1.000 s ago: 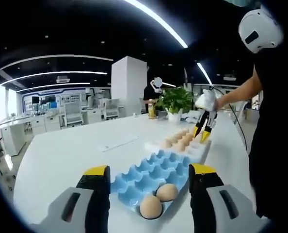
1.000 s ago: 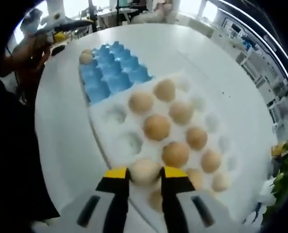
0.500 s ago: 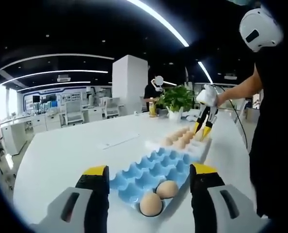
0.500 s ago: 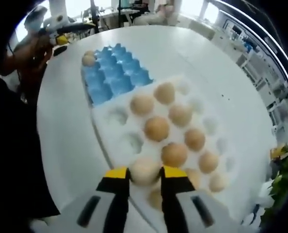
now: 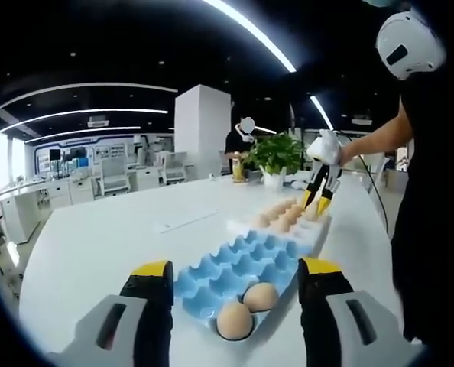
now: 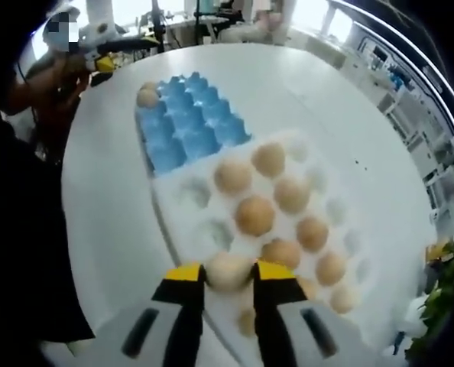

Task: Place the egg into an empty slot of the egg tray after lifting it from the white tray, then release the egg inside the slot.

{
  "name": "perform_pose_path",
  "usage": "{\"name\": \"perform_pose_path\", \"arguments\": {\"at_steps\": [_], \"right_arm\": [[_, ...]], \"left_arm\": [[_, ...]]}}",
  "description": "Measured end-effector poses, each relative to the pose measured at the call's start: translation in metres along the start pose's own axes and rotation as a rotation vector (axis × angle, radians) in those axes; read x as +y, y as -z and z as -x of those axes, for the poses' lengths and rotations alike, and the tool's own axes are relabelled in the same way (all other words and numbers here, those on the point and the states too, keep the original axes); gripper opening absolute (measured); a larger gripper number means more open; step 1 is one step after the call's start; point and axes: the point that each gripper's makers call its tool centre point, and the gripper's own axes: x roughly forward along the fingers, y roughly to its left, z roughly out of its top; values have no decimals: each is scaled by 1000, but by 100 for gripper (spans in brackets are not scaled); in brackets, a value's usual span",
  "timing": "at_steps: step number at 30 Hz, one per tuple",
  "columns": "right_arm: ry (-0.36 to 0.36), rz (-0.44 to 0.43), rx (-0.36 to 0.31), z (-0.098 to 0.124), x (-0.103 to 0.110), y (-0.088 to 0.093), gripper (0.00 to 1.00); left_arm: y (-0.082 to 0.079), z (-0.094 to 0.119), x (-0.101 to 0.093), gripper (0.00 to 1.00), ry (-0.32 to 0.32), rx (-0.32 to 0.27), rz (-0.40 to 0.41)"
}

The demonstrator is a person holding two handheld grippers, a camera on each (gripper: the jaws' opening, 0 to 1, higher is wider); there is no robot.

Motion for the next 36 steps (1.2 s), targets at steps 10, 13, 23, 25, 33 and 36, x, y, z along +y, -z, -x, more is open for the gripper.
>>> {"name": "perform_pose_path", "arguments": {"at_steps": [10,13,23,25,33,36], "right_arm": [[-54,58,-36,-10,19,-28,24],[-71,77,-49,-14,23,-38,24],[-110,135,-92,-22,36,-72,24],[-128,142,-95,-24,41,-77,24],[-160,196,-118,-32,56,-99,24],[-172,209,-132,-35,61,-108,24]], "left_arm": [[0,1,1,69,-3,0,-2],[-1,2,1,69,-2,2,-4],[-1,2,2,70,-7,-3,-2],[-1,2,2,70,-8,-2,-3],[0,1,0,70,-5,-3,5],[1,0,-1,70,-4,-3,6]]}}
